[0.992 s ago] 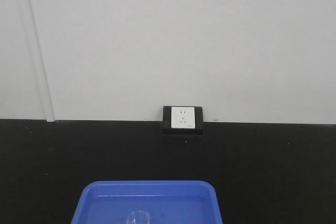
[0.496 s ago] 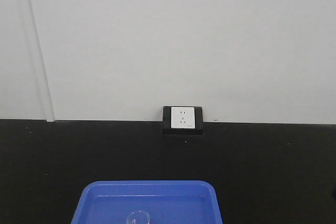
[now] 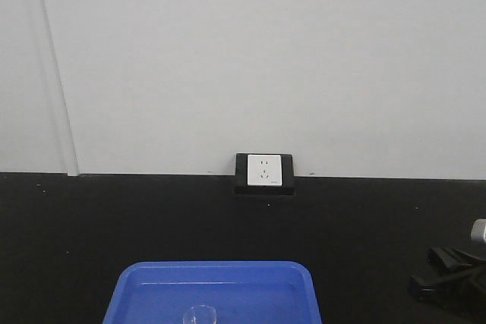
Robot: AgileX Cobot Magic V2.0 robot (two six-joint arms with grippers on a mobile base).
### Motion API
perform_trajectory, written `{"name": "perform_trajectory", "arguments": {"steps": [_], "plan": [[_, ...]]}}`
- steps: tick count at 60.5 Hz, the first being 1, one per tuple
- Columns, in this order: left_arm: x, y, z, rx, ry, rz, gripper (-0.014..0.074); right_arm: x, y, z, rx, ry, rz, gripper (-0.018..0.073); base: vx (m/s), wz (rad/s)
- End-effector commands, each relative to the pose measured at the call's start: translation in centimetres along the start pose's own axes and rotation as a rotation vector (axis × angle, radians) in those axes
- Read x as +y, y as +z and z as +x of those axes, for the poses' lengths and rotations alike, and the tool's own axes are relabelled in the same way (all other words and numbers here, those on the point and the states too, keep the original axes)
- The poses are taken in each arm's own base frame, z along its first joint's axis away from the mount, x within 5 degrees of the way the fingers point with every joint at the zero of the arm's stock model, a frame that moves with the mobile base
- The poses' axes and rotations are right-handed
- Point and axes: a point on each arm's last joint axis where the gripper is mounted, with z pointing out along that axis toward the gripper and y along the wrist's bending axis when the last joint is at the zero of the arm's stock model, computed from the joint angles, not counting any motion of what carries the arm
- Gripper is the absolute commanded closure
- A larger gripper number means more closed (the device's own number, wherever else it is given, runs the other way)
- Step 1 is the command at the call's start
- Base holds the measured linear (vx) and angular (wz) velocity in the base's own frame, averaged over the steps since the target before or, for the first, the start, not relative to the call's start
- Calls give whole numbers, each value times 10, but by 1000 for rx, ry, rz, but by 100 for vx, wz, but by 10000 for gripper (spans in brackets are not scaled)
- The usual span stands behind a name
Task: Move beaker to silver tray on left bench
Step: 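Move the right gripper toward the glass beaker in the blue tray, then lower the open right gripper around the glass beaker and close it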
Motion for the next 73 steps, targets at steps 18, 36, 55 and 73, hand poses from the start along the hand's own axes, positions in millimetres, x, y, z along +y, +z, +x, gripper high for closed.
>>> {"name": "perform_trajectory", "arguments": {"steps": [18, 36, 55, 73], "plan": [[-1, 2, -1, -63, -2, 7, 595, 3, 5, -17, -114, -17, -22, 403, 0, 0], [-1, 2, -1, -63, -2, 7, 595, 10, 3, -27, -229, -83, -87, -24, 0, 0], [-1, 2, -1, -63, -2, 7, 595, 70, 24, 16, -85, -162, -427, -118, 0, 0], [-1, 2, -1, -63, -2, 7, 595, 140, 57, 85, 30, -179, -707, -89, 0, 0]]}}
